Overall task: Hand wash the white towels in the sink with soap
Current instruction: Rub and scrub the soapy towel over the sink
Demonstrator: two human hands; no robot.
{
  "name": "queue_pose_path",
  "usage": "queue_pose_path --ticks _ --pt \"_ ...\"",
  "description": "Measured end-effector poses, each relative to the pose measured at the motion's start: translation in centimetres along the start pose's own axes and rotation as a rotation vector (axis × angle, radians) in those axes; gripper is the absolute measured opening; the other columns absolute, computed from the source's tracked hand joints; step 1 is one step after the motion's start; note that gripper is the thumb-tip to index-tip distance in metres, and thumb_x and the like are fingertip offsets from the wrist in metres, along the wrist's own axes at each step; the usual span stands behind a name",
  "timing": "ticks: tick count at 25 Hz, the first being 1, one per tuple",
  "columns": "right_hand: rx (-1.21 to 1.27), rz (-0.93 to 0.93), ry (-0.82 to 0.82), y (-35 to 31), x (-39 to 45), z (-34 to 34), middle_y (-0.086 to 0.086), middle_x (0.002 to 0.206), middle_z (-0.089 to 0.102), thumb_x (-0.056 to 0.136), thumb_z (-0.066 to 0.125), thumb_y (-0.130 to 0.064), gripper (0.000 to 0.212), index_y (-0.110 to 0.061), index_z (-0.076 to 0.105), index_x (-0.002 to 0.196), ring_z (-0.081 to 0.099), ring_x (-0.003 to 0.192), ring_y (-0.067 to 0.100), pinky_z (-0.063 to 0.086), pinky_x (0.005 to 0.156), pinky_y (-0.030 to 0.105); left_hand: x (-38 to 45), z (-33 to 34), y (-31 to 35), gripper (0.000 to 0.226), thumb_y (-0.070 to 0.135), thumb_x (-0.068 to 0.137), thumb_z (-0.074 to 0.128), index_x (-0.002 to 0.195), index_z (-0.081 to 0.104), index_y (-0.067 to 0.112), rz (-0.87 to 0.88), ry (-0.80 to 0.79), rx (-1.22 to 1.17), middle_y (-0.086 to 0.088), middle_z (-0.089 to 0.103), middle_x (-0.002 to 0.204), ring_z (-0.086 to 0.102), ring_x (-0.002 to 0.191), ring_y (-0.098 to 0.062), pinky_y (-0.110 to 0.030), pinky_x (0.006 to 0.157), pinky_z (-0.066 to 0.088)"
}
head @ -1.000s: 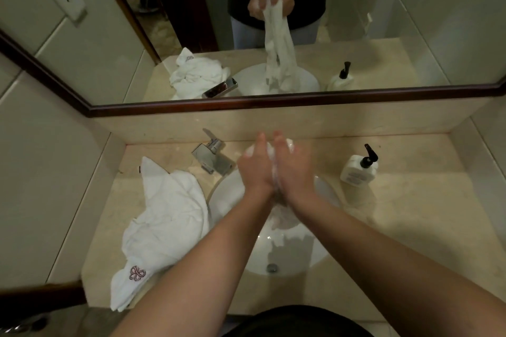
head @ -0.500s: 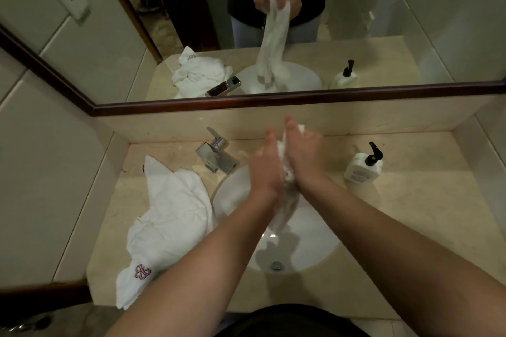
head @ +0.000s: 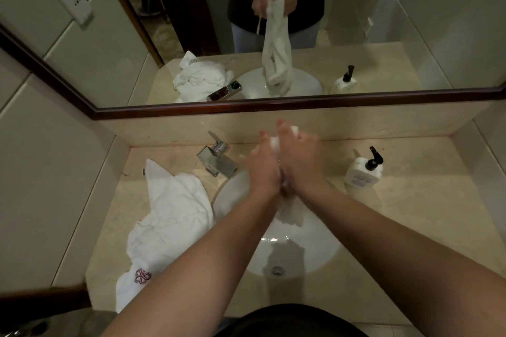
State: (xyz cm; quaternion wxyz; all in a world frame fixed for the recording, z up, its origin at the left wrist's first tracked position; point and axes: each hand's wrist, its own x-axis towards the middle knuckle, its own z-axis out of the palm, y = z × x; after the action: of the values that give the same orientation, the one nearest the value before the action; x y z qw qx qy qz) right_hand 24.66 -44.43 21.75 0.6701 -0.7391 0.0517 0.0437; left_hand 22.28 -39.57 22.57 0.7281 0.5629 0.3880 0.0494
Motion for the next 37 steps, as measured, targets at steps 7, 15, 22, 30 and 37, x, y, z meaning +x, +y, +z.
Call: queue_pose_path --ticks 7,15,22,30,37 --pt "-0.032 -0.031 -0.052 -0.5 0.1 -0.3 0.009 0.053 0.055 0.098 0.055 -0.042 0.055 -0.003 0.055 0.059 0.051 0.049 0.018 0.041 0.050 0.033 -0.8 -0.2 0.6 0.058 0.059 0.098 0.043 0.069 0.066 0.015 0.096 -0.038 0.077 0.003 0.067 0.059 0.065 0.060 -0.010 -0.031 0.066 0.054" --pt "-0.028 0.039 0.004 -0.3 0.3 -0.9 0.007 0.050 0.055 0.097 0.055 -0.044 0.056 -0.011 0.052 0.052 0.051 0.049 0.016 0.046 0.054 0.039 -1.5 0.0 0.3 0.051 0.053 0.101 0.045 0.074 0.067 0.015 0.038 -0.040 0.057 0.004 0.069 0.061 0.067 0.063 -0.011 -0.029 0.065 0.054" --pt "-0.010 -0.023 -0.029 -0.9 -0.1 -0.5 -0.004 0.045 0.052 0.098 0.055 -0.041 0.055 -0.014 0.052 0.050 0.047 0.041 0.008 0.038 0.049 0.027 -0.2 -0.3 0.3 0.058 0.058 0.099 0.044 0.073 0.064 0.011 0.079 -0.001 0.033 -0.008 0.069 0.075 0.066 0.073 -0.021 -0.038 0.069 0.056" --pt "0.007 0.007 0.020 -0.9 -0.4 -0.7 0.000 0.051 0.059 0.098 0.053 -0.043 0.051 -0.015 0.056 0.056 0.057 0.048 0.010 0.046 0.053 0.028 -0.9 -0.1 0.3 0.051 0.048 0.102 0.046 0.071 0.068 0.014 0.088 -0.015 0.031 -0.003 0.070 0.069 0.067 0.068 -0.016 -0.032 0.068 0.054" --pt "-0.109 -0.099 -0.028 -0.4 -0.1 -0.5 -0.004 0.042 0.047 0.100 0.051 -0.040 0.058 -0.015 0.048 0.048 0.043 0.040 0.007 0.034 0.049 0.027 -0.6 -0.4 -0.4 0.053 0.055 0.099 0.048 0.074 0.069 0.014 0.005 0.003 -0.035 -0.004 0.074 0.078 0.072 0.080 -0.020 -0.033 0.076 0.057"
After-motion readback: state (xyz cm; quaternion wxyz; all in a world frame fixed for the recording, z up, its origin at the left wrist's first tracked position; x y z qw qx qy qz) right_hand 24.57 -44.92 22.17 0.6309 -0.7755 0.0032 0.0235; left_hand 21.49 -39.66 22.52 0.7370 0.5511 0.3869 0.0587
